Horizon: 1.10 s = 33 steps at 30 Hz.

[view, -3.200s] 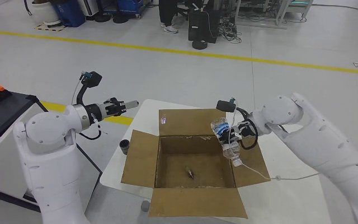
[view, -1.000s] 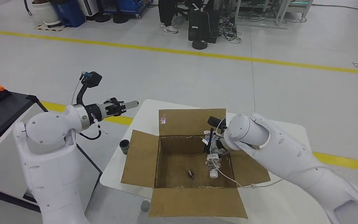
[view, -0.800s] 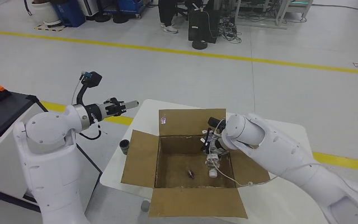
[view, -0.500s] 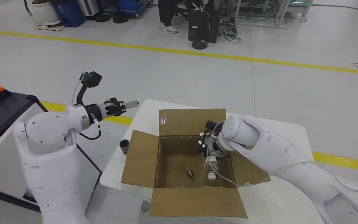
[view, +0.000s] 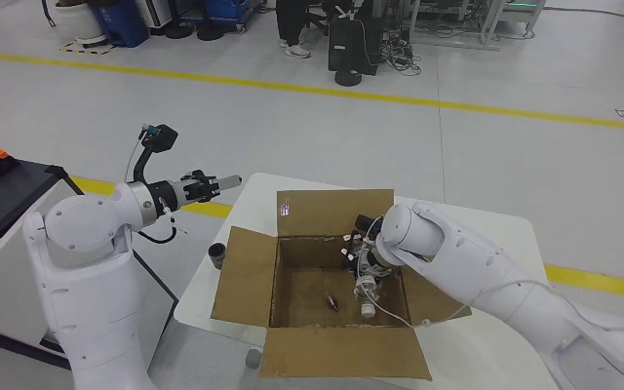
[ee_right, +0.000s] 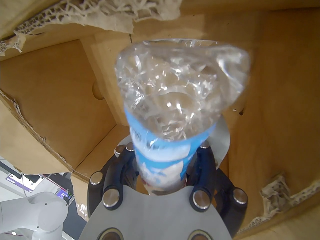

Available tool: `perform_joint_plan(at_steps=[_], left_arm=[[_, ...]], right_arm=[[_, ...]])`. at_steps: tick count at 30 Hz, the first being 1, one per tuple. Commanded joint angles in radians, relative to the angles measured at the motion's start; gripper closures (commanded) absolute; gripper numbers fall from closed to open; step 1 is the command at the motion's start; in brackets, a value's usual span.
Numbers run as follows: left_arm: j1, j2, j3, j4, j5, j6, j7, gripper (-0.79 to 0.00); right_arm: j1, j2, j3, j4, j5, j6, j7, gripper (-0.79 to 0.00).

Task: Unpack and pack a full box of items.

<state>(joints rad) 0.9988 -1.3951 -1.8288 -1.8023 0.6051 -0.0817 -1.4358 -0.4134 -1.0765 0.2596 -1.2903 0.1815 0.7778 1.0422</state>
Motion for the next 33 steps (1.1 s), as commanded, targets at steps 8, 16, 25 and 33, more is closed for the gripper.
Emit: perform_joint_plan(at_steps=[8, 16, 25, 33], left_arm=[[0.000, 0.000, 0.000, 0.000, 0.000, 0.000, 0.000, -0.785], [0.000, 0.000, 0.000, 0.000, 0.000, 0.000, 0.000, -0.785], [0.000, 0.000, 0.000, 0.000, 0.000, 0.000, 0.000, -0.785], [0.000, 0.000, 0.000, 0.000, 0.000, 0.000, 0.000, -0.785]], right_arm=[[0.004, -0.008, -0.008, 0.005, -0.004, -0.009, 0.009, -0.785], [0.019, 0.021, -0.014, -0.109, -0.029, 0.024, -0.024, -0.785], [0.036, 0.056, -0.038, -0.176, -0.102, 0.062, -0.062, -0.785], [0.056, 0.040, -0.075, -0.121, -0.119, 0.057, -0.057, -0.785]])
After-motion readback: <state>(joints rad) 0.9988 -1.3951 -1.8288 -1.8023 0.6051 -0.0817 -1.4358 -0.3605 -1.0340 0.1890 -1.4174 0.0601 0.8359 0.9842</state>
